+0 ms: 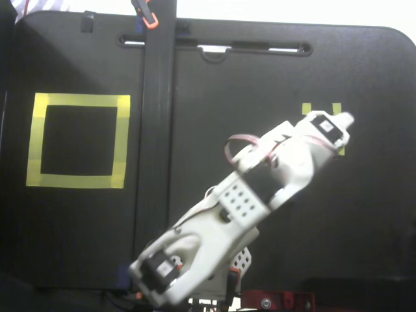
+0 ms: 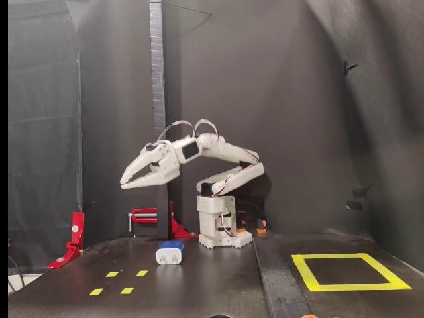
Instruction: Grasp the block and place it in the designated area.
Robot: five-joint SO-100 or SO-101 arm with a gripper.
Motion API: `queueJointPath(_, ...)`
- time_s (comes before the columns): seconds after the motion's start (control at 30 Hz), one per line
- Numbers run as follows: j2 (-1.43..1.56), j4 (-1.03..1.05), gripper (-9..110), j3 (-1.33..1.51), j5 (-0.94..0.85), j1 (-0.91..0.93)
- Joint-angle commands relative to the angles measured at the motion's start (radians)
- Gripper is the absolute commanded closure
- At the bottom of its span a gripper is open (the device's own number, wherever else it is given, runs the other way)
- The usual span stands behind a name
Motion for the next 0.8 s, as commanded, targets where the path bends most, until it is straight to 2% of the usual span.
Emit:
queueJointPath(0.0,-0.063,0.072,102,-0.107,-0.012,0.011)
queueJointPath(0.37,-0.324,0.371,102,-0.325,-0.166,0.031)
queueJointPath(0.77,-0.488,0.618,101,-0.44,-0.236,0.092)
